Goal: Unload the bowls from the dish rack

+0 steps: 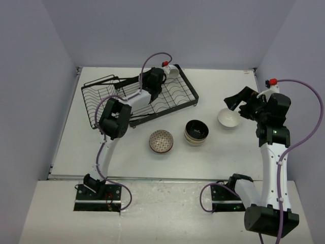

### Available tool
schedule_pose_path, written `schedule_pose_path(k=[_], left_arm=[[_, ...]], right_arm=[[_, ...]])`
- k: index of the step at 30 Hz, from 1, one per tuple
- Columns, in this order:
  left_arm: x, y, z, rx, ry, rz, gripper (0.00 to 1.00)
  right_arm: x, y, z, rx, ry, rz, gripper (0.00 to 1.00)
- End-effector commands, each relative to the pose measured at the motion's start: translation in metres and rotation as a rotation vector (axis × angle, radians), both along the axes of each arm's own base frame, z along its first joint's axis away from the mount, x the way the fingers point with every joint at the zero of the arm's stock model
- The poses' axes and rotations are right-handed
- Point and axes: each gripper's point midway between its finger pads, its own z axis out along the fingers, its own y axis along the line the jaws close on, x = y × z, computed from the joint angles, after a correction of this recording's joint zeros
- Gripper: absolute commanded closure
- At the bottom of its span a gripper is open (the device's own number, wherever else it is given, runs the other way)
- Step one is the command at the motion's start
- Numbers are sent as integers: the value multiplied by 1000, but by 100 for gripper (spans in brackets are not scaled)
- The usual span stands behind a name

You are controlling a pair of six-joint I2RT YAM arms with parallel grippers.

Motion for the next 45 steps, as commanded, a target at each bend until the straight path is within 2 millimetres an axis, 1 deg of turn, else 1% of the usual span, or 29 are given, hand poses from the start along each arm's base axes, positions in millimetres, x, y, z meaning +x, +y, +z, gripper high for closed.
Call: schedule_pose_path(k=[1,2,4,7,8,9,10,11,12,13,14,17,19,24,25,29,33,38,40,42,43,44,45], left_arm=[[10,-7,7,-49,-82,-15,100],[8,-4,8,-40,-89,0,100],[9,-1,15,-28,-134,21,100],[4,12,29,-22,-241,104,100],[1,16,23,7,-224,117,100],[1,18,33,-16,-284,136,100],[-2,22,34,9,-295,161,100],[-4,25,41,-11,-350,177,100],[-7,26,44,8,-365,188,100],[-10,29,45,10,-381,208,100],[-12,30,52,-9,-428,221,100],[-17,32,57,-4,-470,245,100],[-18,30,60,-7,-479,244,100],[-24,25,75,1,-533,238,100],[-25,26,81,-12,-558,243,100],[-27,24,91,-12,-586,247,100],[-29,27,101,-11,-630,253,100],[-25,22,102,3,-634,212,100],[-19,16,97,32,-598,173,100],[-13,10,96,37,-578,138,100],[-9,6,84,71,-513,113,100],[-4,3,78,39,-486,97,100],[0,-1,79,23,-457,72,100]], right_arm=[[0,5,10,-11,-54,36,1],[0,5,11,-12,-58,39,1],[0,7,11,-9,-60,46,1],[-1,7,11,-6,-60,50,1],[-1,7,11,-6,-60,50,1],[-1,8,11,-6,-62,52,1],[-1,8,11,-6,-62,53,1],[-1,8,13,-6,-66,55,1],[-1,9,12,-5,-65,58,1],[-1,9,12,-4,-65,59,1],[-2,9,12,-4,-68,60,1],[-2,10,12,-3,-67,65,1],[-2,10,12,-3,-70,65,1],[-2,11,12,-1,-72,67,1],[-2,11,12,0,-73,70,1],[-3,11,13,-1,-80,70,1],[-3,11,13,-1,-82,70,1],[-3,12,13,-1,-84,74,1],[-3,11,12,-1,-82,71,1],[-3,11,10,-1,-83,69,1],[-2,11,9,1,-82,71,1],[-2,11,9,1,-82,71,1],[-1,12,7,4,-79,74,1]])
